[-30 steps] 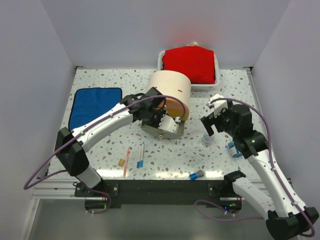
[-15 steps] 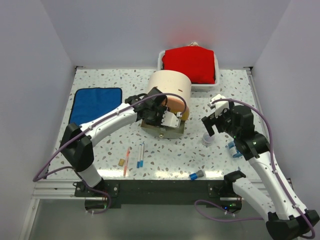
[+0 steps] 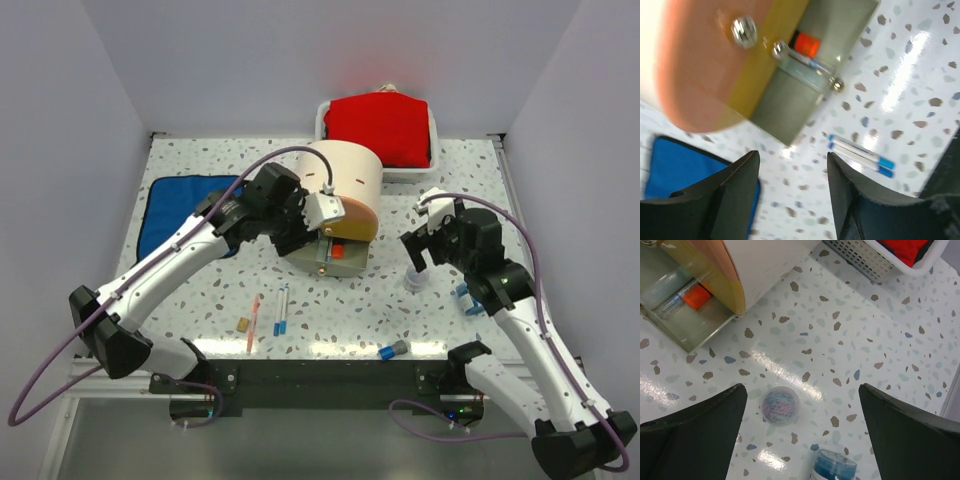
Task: Sort the stationery into containers
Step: Place the stationery in the storage box, then move the storage box to the center of the board.
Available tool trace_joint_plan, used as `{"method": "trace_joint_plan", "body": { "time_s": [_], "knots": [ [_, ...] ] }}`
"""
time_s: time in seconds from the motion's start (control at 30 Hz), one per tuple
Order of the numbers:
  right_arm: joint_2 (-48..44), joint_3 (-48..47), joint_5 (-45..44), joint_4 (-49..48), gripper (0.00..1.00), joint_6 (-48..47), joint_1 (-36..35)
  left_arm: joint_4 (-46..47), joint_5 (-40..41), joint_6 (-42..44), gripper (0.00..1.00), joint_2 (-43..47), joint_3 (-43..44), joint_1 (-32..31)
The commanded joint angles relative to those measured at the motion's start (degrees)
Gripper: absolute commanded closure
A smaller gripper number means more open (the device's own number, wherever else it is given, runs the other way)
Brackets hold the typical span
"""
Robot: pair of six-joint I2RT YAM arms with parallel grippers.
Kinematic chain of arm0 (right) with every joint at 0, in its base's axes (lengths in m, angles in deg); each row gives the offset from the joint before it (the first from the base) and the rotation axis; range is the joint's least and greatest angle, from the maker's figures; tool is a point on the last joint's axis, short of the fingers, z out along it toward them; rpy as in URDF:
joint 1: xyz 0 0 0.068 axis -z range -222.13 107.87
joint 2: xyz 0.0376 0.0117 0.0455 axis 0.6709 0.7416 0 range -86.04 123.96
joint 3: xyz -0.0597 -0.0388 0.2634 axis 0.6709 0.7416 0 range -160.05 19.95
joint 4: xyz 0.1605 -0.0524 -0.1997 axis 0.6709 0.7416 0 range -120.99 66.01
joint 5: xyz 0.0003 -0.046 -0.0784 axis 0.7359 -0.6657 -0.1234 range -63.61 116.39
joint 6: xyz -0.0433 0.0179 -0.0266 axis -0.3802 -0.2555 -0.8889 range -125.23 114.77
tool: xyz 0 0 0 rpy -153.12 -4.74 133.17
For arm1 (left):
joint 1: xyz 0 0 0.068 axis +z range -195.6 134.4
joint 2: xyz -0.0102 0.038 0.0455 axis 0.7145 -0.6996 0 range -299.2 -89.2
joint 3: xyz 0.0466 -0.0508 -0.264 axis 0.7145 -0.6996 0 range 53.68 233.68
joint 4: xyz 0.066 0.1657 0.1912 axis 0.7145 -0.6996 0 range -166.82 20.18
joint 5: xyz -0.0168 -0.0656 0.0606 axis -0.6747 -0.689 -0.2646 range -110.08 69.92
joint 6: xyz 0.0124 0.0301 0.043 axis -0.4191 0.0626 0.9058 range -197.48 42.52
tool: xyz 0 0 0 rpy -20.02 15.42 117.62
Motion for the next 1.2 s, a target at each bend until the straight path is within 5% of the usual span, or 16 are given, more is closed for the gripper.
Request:
{"method": "trace_joint_plan", "body": {
  "time_s": [0.0, 0.1, 0.33, 0.6, 0.8, 1.17],
  "knots": [
    [1.4, 0.6, 1.1, -1.8, 0.01, 2.5, 0.1, -3.6, -4.2, -21.4, 0.40, 1.9, -11.4, 5.6],
    [2.4, 0.5, 1.4, -1.5, 0.01, 2.8, 0.2, -0.6, -4.8, -27.3, 0.52, 2.5, -17.1, 10.5],
    [2.6, -0.5, 1.0, 0.5, 0.01, 2.6, 0.1, 1.2, -3.2, -36.9, 0.48, -3.8, -25.3, 19.2],
    [1.4, 0.6, 1.0, 1.3, 0.01, 2.8, 0.1, 3.6, 2.2, -38.2, 0.41, -6.0, -31.8, 16.9],
    [1.0, 0.8, 1.1, 1.4, 0.01, 2.9, 0.1, 7.3, 0.5, -38.6, 0.43, -4.6, -38.5, 17.0],
    [0.0, 2.6, 1.6, 0.0, 0.01, 3.9, 0.2, 9.6, -5.4, -38.9, 0.53, -9.5, -37.7, 16.1]
  ]
}}
